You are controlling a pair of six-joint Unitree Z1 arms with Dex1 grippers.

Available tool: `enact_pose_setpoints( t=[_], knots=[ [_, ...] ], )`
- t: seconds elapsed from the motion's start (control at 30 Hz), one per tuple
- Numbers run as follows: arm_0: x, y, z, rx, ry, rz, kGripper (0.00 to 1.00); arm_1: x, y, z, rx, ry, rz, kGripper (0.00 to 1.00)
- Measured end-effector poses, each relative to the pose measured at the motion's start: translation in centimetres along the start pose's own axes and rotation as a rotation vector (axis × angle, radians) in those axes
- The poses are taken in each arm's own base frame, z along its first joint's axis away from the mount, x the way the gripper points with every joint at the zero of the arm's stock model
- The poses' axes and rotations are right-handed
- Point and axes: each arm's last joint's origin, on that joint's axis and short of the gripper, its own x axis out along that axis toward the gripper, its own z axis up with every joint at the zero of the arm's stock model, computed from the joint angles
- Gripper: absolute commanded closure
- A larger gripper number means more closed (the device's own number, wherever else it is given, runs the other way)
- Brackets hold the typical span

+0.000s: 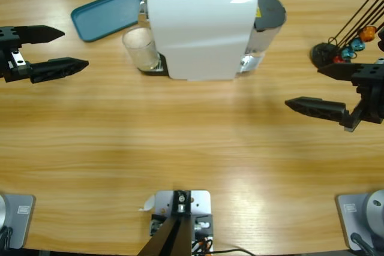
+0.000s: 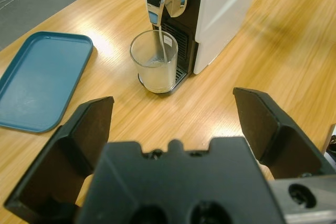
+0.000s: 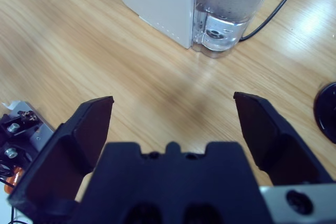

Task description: Pour coffee

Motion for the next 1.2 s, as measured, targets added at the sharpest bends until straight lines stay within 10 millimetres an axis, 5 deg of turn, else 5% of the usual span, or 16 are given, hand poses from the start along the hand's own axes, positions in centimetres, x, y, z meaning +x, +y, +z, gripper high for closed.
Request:
enact_pose_setpoints(
  t=[1.2],
  knots=[
    [0.04,-0.42,-0.44,-0.004,0.002,-0.059,0.000,0.00,0.00,0.00,-0.002,0.000,0.000,0.000]
  ],
)
